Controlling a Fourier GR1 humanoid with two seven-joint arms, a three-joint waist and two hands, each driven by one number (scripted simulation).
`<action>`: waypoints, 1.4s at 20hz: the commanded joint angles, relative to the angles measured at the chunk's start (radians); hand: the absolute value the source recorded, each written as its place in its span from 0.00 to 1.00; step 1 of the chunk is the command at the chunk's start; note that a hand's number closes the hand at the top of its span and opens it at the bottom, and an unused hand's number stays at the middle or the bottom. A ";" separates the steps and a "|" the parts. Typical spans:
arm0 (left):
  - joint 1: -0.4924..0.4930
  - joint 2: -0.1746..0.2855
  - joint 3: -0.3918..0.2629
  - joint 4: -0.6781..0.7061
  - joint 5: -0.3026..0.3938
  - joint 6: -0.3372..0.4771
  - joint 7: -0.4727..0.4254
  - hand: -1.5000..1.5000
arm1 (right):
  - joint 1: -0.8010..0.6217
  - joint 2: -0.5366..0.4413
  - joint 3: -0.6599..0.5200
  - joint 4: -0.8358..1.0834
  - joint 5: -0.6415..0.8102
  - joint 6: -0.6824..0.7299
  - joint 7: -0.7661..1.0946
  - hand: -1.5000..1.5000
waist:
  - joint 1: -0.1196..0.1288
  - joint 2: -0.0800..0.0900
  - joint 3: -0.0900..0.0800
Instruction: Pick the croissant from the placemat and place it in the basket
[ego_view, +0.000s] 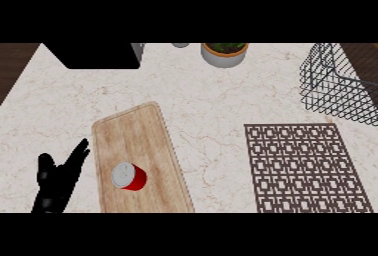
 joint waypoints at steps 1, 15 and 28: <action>0.032 -0.011 0.006 0.048 0.010 -0.012 -0.004 0.50 | -0.035 -0.119 -0.097 0.149 -0.062 0.024 -0.084 1.00 | 0.003 0.008 -0.008; 0.050 -0.066 -0.059 -0.013 -0.058 0.029 0.034 0.50 | -0.016 -0.160 -0.194 0.593 -0.138 -0.208 -0.408 1.00 | 0.010 0.009 -0.007; -0.078 -0.029 0.007 0.075 -0.023 -0.005 0.061 0.50 | -0.055 -0.257 -0.313 1.023 -0.287 -0.307 -0.759 1.00 | 0.018 0.016 -0.007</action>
